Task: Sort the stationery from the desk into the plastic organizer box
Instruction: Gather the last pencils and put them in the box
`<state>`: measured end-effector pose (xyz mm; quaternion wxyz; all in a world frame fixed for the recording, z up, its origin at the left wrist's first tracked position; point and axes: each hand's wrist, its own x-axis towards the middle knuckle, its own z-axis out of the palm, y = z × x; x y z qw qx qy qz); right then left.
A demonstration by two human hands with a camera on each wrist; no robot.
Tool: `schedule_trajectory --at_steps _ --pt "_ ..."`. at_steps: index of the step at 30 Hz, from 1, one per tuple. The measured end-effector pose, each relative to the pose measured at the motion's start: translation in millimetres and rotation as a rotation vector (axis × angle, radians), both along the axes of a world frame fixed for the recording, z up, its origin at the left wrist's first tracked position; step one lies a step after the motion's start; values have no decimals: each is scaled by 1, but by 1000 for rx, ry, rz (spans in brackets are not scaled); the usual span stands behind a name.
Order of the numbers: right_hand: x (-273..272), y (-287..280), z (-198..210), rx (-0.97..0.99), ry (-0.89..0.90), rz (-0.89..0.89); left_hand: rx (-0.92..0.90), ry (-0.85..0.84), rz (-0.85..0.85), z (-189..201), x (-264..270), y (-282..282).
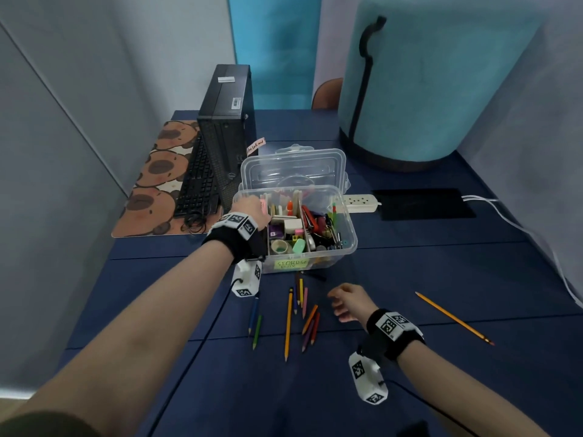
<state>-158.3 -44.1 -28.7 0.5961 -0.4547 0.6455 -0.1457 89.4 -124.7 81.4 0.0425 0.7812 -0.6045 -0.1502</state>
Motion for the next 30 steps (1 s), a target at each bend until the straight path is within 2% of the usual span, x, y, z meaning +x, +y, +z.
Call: schedule_trajectory --at_steps 2,5,8,11,13,15,18,20,22,25,30 --pt "1 -2 -1 -6 2 22 11 -59 -35 1 -1 -5" --pt "3 -4 -5 -23 42 81 13 -43 -39 2 2 -7" --pt "13 -4 -10 -71 130 156 -156 -19 -31 1 4 9" --pt "33 -3 -11 -128 176 218 -311 89 -147 -10 -5 58" --pt "49 -2 -13 -146 198 267 -242 103 -234 -30 -16 98" --pt "65 1 -14 -145 255 329 -85 -25 -254 -60 -22 128" --pt "84 10 -13 -164 480 542 225 -161 -177 -99 -16 148" --pt "91 17 -14 -191 616 644 329 -170 -129 -109 -9 151" --pt "94 21 -17 -197 632 635 334 -162 -102 -114 -4 148" --pt "88 22 -16 -145 538 533 314 -139 -66 -113 1 141" --pt "32 13 -4 -177 324 242 332 -119 -45 -115 0 138"
